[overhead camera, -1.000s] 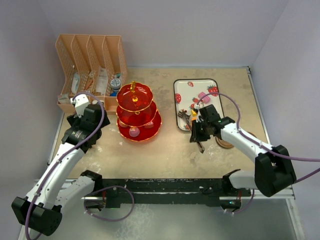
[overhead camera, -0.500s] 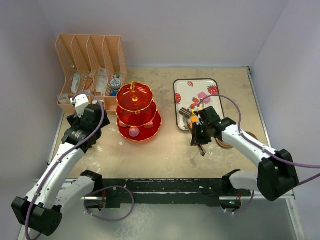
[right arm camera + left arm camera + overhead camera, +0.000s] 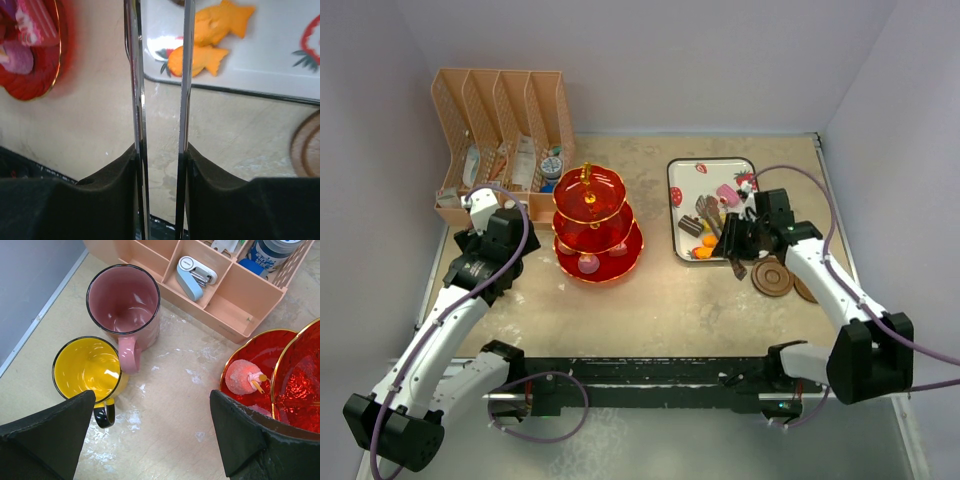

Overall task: Serve the afternoon tea
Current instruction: Pick up the desert from the tray.

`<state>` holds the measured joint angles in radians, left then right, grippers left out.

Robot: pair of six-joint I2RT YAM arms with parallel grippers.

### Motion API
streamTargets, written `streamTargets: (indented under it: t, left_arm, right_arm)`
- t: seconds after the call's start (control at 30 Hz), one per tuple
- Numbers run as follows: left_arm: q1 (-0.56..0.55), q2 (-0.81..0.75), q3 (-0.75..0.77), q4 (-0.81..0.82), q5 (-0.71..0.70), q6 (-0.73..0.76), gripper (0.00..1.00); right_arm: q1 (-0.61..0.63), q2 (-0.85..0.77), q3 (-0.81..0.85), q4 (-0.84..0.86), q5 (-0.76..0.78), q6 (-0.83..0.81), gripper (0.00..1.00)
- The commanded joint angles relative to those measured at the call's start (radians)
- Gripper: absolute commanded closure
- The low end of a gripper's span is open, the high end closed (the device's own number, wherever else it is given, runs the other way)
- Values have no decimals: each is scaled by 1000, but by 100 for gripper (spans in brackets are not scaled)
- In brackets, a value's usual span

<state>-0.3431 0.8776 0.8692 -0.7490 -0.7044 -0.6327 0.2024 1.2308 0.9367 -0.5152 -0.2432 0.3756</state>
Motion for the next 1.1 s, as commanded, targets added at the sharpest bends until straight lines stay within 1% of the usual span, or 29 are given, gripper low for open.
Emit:
streamTargets:
  t: [0.0, 0.1, 0.27, 0.6, 0.8, 0.97, 1.03, 1.07]
  left_arm:
    - [-6, -12, 13, 26, -6, 11, 6]
    - [-6, -11, 13, 27, -6, 12, 6]
    - [-6, -9, 12, 27, -3, 13, 6]
    - [-6, -8, 12, 27, -4, 13, 6]
    - [-6, -7, 12, 27, -6, 12, 6]
    - [-5, -4, 12, 27, -4, 12, 6]
    - [-5, -5, 13, 27, -4, 12, 6]
    - [-6, -3, 12, 27, -5, 13, 6]
  right_arm:
    - [0, 11, -95, 73, -204, 1, 61]
    - [-5, -12, -144, 112, -236, 36, 57]
    - [-37, -27, -192, 130, -190, 52, 58]
    - [-78, -34, -202, 131, -207, 47, 58]
    - [-118, -36, -216, 128, -189, 21, 59]
    - [-136, 10, -238, 160, -252, -3, 60]
    - [-137, 29, -238, 173, -318, -23, 61]
    - [-136, 36, -232, 170, -326, -36, 62]
